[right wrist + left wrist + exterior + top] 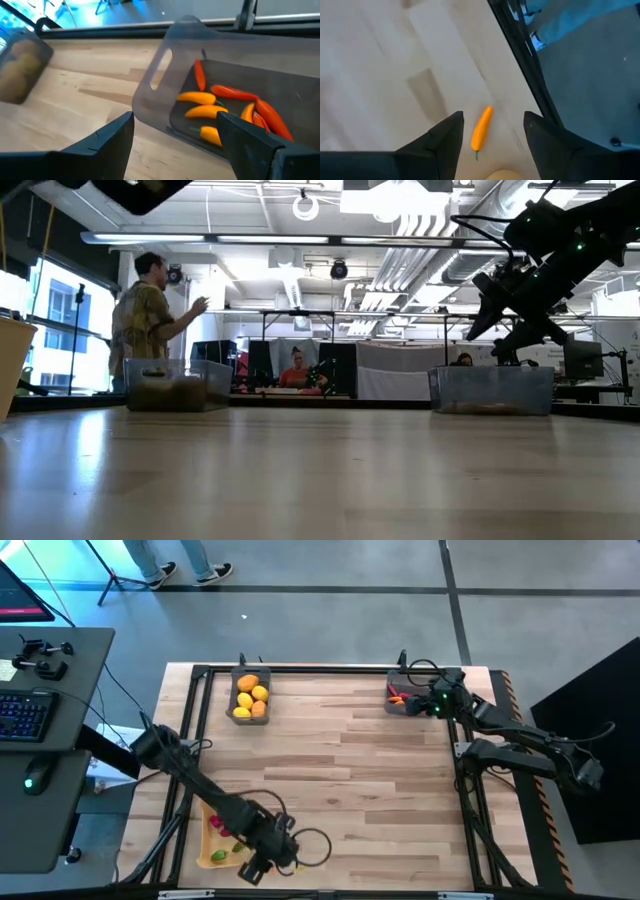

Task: Sort produce into baskets
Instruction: Put the yellow chili into the right black bin

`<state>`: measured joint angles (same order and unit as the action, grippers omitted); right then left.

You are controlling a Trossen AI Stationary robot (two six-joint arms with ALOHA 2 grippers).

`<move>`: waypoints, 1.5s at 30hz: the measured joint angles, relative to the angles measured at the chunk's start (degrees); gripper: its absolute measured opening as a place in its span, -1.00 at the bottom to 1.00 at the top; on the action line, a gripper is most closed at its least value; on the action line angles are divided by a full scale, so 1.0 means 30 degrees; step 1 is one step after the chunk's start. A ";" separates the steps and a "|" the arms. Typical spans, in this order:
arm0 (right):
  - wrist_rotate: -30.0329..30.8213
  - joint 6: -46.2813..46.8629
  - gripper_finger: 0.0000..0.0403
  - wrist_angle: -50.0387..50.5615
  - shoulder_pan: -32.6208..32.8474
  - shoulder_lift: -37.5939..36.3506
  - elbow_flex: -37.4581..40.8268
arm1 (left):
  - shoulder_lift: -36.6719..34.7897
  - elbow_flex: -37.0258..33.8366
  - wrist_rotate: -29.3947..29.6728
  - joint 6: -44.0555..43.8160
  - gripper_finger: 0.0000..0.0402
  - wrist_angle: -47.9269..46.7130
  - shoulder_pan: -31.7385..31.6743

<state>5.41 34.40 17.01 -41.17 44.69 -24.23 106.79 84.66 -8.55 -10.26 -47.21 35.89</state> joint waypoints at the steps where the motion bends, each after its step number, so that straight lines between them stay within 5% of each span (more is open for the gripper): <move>1: 0.0000 -0.0018 0.35 0.0172 0.0000 0.0000 0.0000 | 0.0250 0.0000 0.0015 -0.0035 0.00 0.0133 0.0101; 28: 0.0034 -0.0135 0.35 0.0950 0.0007 0.0000 -0.0007 | 0.4270 -0.0131 0.0098 0.0263 0.00 0.0507 0.0976; 32: 0.0109 -0.0329 0.35 0.1303 0.0007 0.0000 -0.0007 | 0.4449 -0.0131 0.0241 0.0731 -0.26 0.0717 0.1082; 37: 0.0112 -0.0484 0.35 0.1837 0.0002 0.0000 -0.0007 | 0.4586 -0.0095 0.0486 0.0153 -0.89 0.0685 0.0942; 45: -0.0712 0.0941 0.35 0.1563 0.0000 0.0000 -0.0007 | 0.2145 -0.0117 -0.0018 -0.0751 -0.98 -0.1150 -0.1268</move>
<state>3.27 37.23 21.69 -41.17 44.69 -24.25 113.23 84.31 -8.61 -12.52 -50.66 32.08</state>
